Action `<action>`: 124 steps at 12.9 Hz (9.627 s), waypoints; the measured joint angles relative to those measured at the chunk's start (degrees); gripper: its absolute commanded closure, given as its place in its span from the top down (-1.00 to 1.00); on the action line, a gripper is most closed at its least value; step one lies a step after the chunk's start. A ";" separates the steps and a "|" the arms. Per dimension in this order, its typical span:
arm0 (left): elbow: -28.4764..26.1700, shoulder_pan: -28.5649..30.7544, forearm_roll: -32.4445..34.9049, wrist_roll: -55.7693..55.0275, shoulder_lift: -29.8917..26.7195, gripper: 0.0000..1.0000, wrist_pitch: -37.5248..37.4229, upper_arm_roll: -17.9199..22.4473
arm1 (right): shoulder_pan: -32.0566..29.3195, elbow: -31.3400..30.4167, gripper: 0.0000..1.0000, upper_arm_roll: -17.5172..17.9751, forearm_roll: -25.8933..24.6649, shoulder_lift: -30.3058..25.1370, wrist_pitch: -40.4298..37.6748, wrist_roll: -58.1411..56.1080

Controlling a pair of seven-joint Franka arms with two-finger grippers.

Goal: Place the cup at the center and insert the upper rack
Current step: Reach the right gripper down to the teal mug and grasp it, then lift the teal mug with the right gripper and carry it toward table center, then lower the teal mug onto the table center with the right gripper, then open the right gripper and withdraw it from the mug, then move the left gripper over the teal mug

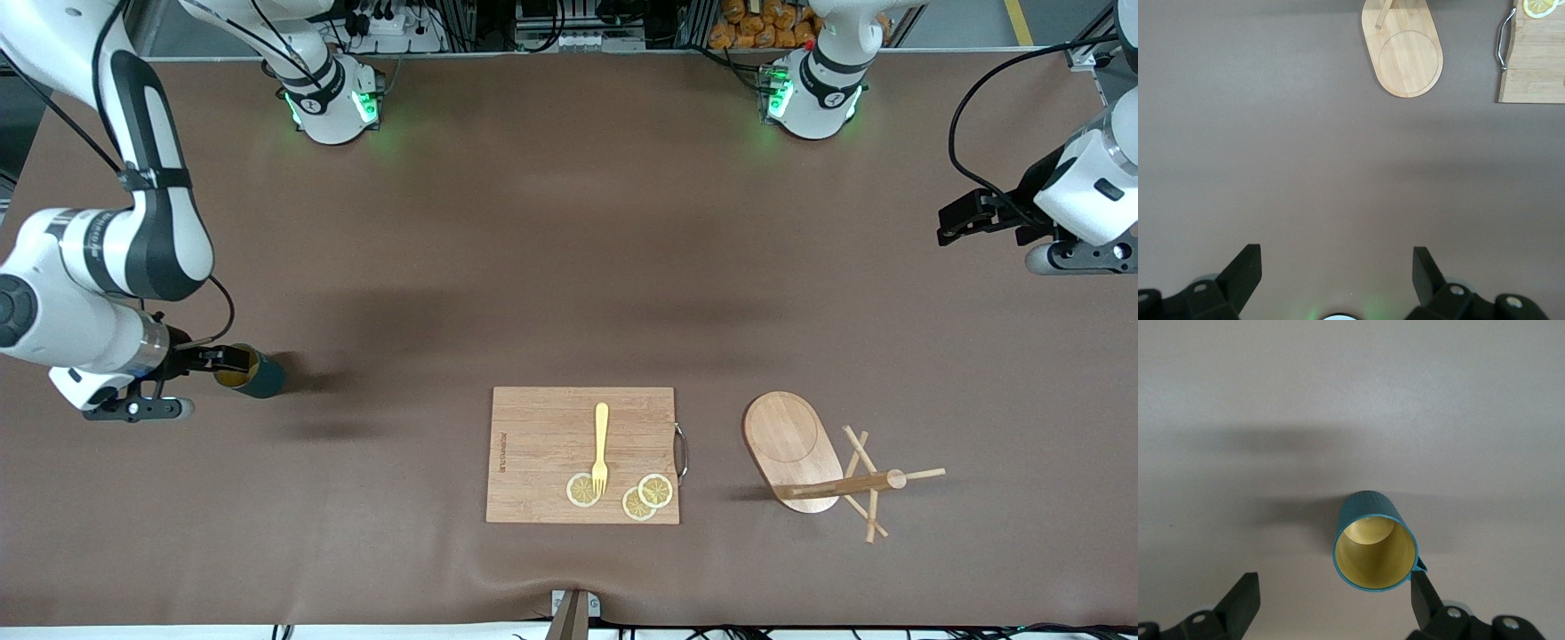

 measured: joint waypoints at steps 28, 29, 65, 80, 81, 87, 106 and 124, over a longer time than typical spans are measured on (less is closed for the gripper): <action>-0.18 0.00 0.00 -0.03 0.17 1.00 -0.38 -0.45 | 0.25 -3.67 -1.00 3.20 0.17 4.76 6.46 -1.66; -0.17 0.01 0.00 -0.03 0.17 1.00 -0.38 -0.45 | 0.28 -2.94 -1.00 4.23 0.19 3.83 5.86 -1.65; -0.12 0.40 0.01 -0.03 0.17 1.00 -0.38 -0.27 | 49.60 -0.04 -1.00 13.31 0.54 7.92 9.08 43.74; -0.09 0.41 0.01 -0.03 0.17 1.00 -0.38 -0.22 | 49.99 3.52 0.64 12.56 0.54 8.88 9.05 45.01; -0.05 0.41 0.01 -0.03 0.17 1.00 -0.38 -0.21 | 49.74 4.10 1.00 12.47 0.54 8.77 9.05 45.00; 0.41 0.45 0.02 -0.03 -0.09 1.00 -0.38 -0.12 | 43.98 6.71 1.00 11.99 0.47 2.31 4.55 44.88; 0.61 0.21 0.02 -4.49 -1.05 1.00 -2.18 -0.73 | -9.22 14.04 1.00 11.79 0.42 -15.19 -19.48 12.79; 0.28 -16.10 -2.48 -54.07 -2.11 1.00 1.61 -7.69 | -10.52 9.99 1.00 12.31 -4.38 -14.39 -18.55 9.57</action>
